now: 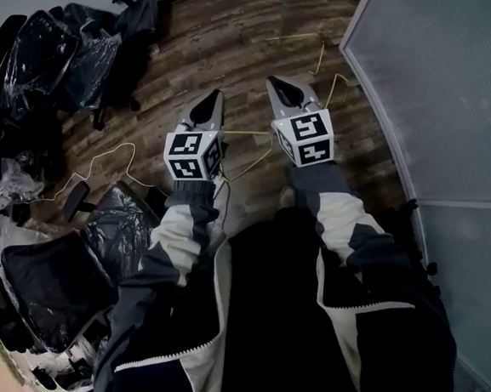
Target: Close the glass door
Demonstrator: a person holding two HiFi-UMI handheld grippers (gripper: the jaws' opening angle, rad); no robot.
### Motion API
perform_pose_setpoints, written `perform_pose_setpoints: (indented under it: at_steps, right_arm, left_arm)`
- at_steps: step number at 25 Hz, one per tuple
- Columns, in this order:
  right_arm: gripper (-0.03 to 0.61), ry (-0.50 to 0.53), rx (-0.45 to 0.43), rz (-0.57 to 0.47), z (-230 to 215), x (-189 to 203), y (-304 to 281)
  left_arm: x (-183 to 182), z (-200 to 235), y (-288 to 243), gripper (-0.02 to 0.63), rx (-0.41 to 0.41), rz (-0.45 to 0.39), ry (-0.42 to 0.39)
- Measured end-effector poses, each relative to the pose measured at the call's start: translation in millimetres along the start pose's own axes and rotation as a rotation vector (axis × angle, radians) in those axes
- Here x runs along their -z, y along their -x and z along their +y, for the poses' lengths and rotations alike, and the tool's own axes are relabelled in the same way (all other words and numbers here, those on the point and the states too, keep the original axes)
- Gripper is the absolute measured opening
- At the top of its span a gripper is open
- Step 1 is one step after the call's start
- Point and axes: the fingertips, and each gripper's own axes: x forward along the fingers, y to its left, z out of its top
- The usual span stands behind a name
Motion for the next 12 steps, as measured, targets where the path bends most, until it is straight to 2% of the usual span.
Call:
perform_pose_setpoints:
  at_steps: [5, 12]
  right_arm:
    - [0.005, -0.021, -0.064, -0.009, -61.1, -4.7, -28.9]
    - [0.005, -0.044, -0.080, -0.004, -111.5, 4.2, -53.5]
  left_arm:
    - [-27.0, -3.5, -62.5, 0.002, -0.057, -0.009, 0.006]
    - [-33.7, -6.5, -119.0, 0.002, -0.066, 0.018, -0.001]
